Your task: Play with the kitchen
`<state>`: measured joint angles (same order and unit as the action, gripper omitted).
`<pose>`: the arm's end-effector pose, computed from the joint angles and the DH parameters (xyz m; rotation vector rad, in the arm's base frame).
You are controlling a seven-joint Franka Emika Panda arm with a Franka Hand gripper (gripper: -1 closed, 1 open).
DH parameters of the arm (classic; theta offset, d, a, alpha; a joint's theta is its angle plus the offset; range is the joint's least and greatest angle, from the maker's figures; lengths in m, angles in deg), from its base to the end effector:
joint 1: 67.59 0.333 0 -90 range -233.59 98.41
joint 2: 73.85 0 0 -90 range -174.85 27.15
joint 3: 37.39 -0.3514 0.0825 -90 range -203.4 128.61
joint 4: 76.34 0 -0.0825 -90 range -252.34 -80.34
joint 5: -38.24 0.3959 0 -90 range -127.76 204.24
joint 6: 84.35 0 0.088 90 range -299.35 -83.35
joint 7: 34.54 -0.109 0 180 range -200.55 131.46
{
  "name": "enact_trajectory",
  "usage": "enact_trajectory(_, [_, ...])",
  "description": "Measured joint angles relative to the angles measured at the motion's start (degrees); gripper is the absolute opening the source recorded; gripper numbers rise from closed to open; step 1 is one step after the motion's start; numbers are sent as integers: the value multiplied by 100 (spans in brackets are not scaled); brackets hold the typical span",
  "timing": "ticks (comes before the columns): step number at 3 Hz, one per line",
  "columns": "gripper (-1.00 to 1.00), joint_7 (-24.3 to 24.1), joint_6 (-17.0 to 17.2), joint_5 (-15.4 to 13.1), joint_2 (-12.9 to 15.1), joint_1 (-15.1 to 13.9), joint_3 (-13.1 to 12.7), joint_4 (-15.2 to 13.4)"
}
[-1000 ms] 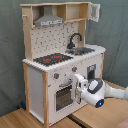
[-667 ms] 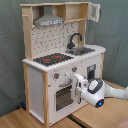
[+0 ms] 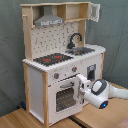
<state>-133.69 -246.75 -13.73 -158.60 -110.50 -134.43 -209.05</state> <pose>0.3019 0.4532 0.2338 1.6788 0.5798 1.7685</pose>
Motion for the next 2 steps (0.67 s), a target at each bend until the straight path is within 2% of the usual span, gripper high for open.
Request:
enact_trajectory(1, [-100,33,355,24,86,467,-102,-133])
enact_trajectory(2, [-100,142,757,188,142,852,-224,-131])
